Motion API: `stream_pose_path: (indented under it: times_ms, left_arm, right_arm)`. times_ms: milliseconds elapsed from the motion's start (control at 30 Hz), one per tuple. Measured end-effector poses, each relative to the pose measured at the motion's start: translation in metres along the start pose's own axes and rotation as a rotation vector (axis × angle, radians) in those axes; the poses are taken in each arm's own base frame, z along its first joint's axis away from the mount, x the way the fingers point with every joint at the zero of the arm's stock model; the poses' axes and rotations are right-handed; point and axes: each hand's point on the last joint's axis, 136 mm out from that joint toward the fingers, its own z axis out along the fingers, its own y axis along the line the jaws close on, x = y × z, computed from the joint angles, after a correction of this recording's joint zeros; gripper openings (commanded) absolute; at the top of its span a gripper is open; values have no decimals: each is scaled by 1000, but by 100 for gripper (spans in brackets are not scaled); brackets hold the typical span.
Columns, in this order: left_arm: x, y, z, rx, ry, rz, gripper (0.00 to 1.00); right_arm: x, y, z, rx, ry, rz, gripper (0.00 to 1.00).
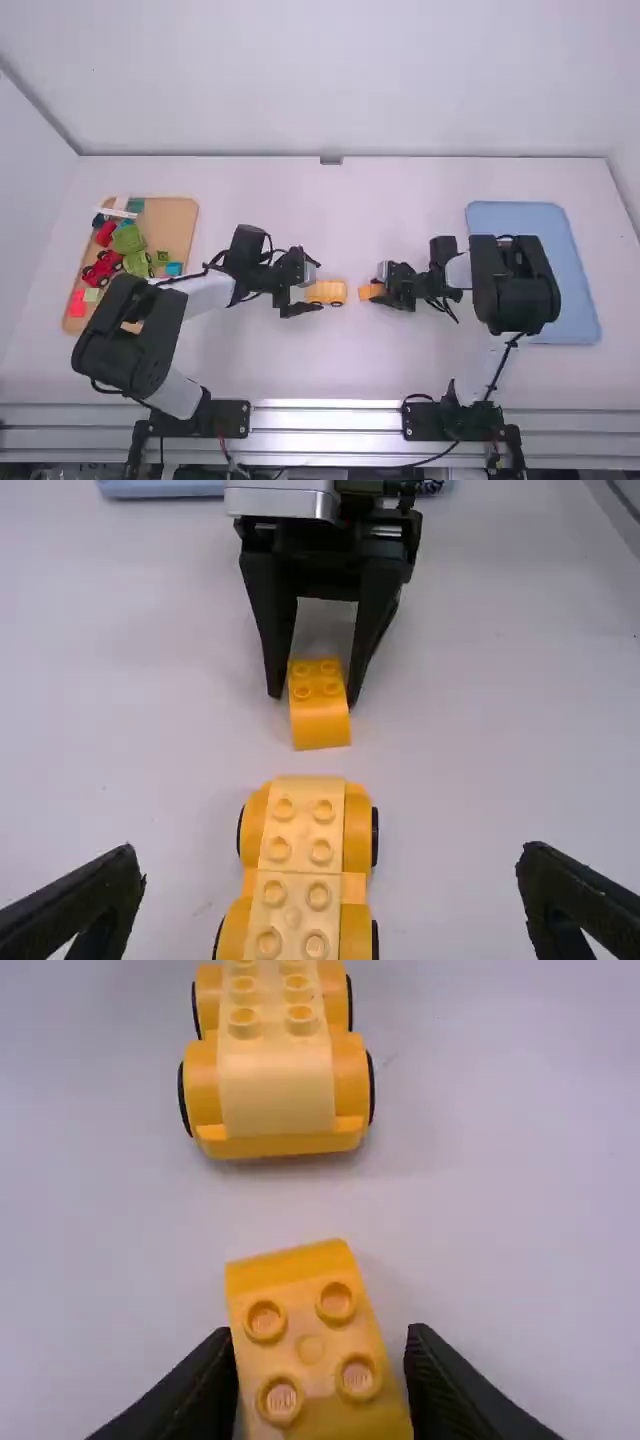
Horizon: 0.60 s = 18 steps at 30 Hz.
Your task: Assemble lego blocks to make yellow taxi
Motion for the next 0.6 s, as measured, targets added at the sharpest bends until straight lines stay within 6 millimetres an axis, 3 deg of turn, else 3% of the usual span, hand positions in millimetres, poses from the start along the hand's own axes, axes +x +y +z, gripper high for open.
stream_pose_path:
  times_ms: [267, 500, 600]
  left_arm:
    - [0, 0, 0, 0, 0, 0, 99]
    - [0, 0, 0, 1, 1, -2, 99]
    - [1, -2, 0, 5, 5, -10, 99]
  right_arm:
    - [2, 3, -3, -6, -1, 11, 44]
    - [-5, 7, 7, -34, -4, -29, 21]
    - [-5, 7, 7, -33, -7, -23, 19]
